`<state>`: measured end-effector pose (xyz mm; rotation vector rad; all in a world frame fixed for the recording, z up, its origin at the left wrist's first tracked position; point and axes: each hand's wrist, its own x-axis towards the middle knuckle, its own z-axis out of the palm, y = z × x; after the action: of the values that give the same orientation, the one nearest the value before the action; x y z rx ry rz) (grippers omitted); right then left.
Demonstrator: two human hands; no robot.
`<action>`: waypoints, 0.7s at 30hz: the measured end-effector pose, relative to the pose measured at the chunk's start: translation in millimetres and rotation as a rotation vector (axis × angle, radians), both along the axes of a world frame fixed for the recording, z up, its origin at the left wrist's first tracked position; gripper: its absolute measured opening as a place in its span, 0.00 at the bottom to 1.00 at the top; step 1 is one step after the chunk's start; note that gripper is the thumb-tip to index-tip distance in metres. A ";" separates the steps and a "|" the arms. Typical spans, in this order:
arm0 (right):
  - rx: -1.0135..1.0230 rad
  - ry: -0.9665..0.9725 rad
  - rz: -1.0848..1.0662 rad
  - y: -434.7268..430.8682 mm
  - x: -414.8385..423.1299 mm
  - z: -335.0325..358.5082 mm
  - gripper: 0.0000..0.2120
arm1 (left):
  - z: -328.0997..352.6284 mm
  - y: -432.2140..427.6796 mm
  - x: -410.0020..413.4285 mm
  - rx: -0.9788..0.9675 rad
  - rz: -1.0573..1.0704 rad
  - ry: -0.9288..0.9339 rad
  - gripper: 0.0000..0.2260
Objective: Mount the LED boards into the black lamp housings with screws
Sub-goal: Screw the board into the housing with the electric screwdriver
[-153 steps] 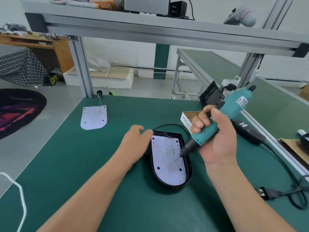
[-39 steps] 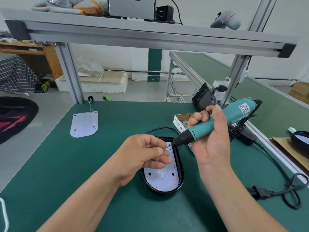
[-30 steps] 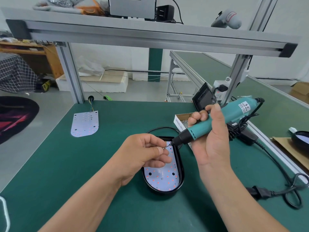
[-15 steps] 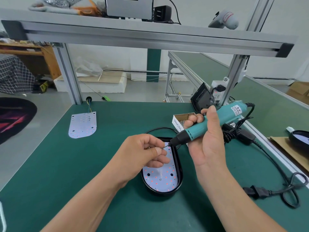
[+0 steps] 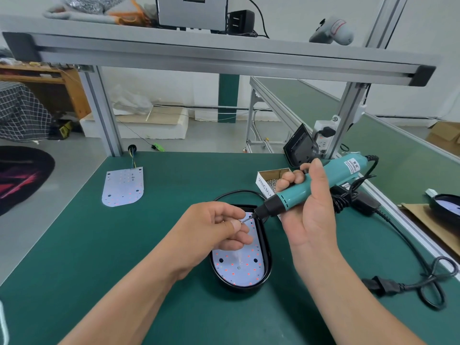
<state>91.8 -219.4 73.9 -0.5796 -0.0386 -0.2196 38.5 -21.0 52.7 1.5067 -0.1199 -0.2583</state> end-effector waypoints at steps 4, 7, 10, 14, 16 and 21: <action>-0.001 -0.010 0.009 1.2 -0.4 0.1 0.10 | -0.5 -0.8 0.1 0.020 0.006 0.000 0.07; -0.012 -0.020 0.008 2.6 -1.2 -0.4 0.10 | -0.2 -1.0 -0.3 0.011 0.019 0.002 0.06; -0.013 -0.014 0.012 2.2 -1.3 0.0 0.10 | 0.3 -1.9 -0.6 -0.008 0.035 -0.006 0.06; -0.061 0.002 0.001 1.3 -0.2 1.8 0.11 | 0.0 -3.8 -0.8 0.000 0.053 -0.022 0.06; -0.091 -0.005 -0.003 1.6 -0.1 2.5 0.12 | -0.7 -4.6 -0.7 0.011 0.062 -0.024 0.06; -0.111 -0.014 -0.009 2.5 -0.1 1.0 0.13 | -2.7 -4.6 0.1 0.043 0.065 -0.030 0.07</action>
<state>91.7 -216.8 75.0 -0.6887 -0.0615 -0.2316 38.6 -25.6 50.0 1.5546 -0.0889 -0.1871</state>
